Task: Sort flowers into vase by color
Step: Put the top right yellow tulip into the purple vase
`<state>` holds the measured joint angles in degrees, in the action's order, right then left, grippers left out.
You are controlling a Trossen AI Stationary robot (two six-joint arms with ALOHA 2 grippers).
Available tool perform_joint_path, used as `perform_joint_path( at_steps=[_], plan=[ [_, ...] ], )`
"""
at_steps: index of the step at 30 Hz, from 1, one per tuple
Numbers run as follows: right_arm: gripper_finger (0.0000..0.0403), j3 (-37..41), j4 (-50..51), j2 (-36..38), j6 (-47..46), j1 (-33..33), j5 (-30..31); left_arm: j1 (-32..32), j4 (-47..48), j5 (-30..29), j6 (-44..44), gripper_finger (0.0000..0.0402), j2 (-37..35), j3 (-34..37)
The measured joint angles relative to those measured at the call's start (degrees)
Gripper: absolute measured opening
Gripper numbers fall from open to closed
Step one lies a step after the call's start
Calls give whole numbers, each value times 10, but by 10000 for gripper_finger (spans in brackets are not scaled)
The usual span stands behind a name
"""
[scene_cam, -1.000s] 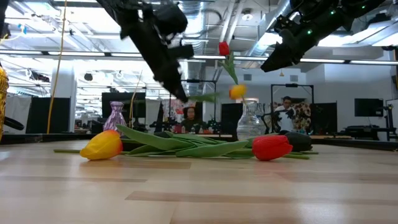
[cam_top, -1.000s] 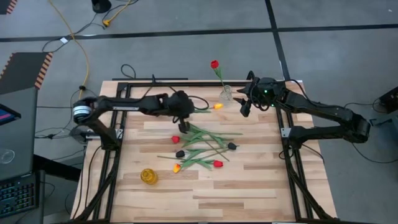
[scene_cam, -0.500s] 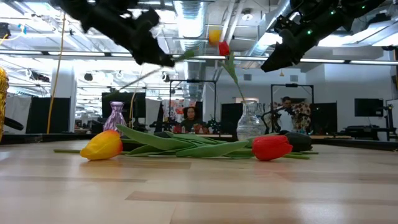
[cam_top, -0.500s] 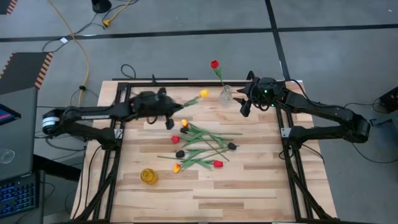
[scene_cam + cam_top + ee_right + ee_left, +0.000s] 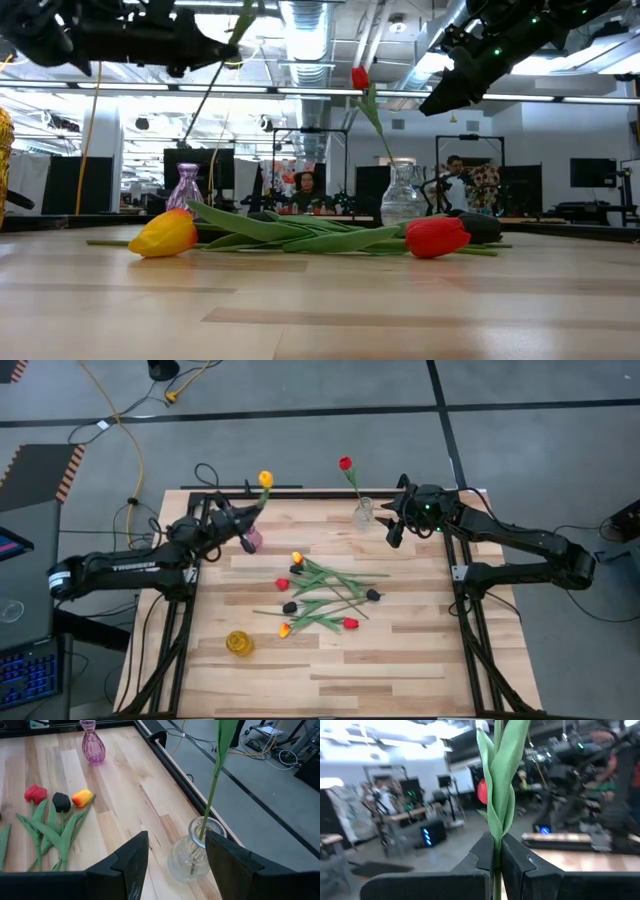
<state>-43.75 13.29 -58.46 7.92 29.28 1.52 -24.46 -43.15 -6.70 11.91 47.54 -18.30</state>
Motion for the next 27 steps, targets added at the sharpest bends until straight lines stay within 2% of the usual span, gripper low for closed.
perform_joint_path(
  at_steps=[4, 9, 27],
  plan=[
    [224, 0, 0, 0, 0, 0, 0, -23, -42, 3, 12, 2, 13, 19],
    [224, 0, -1, 0, 0, 0, 0, -44, -49, 44, 5, 2, 28, 19],
    [224, 0, 0, 0, 0, 0, 0, -66, -114, 50, 3, 2, 107, 18]
  ],
)
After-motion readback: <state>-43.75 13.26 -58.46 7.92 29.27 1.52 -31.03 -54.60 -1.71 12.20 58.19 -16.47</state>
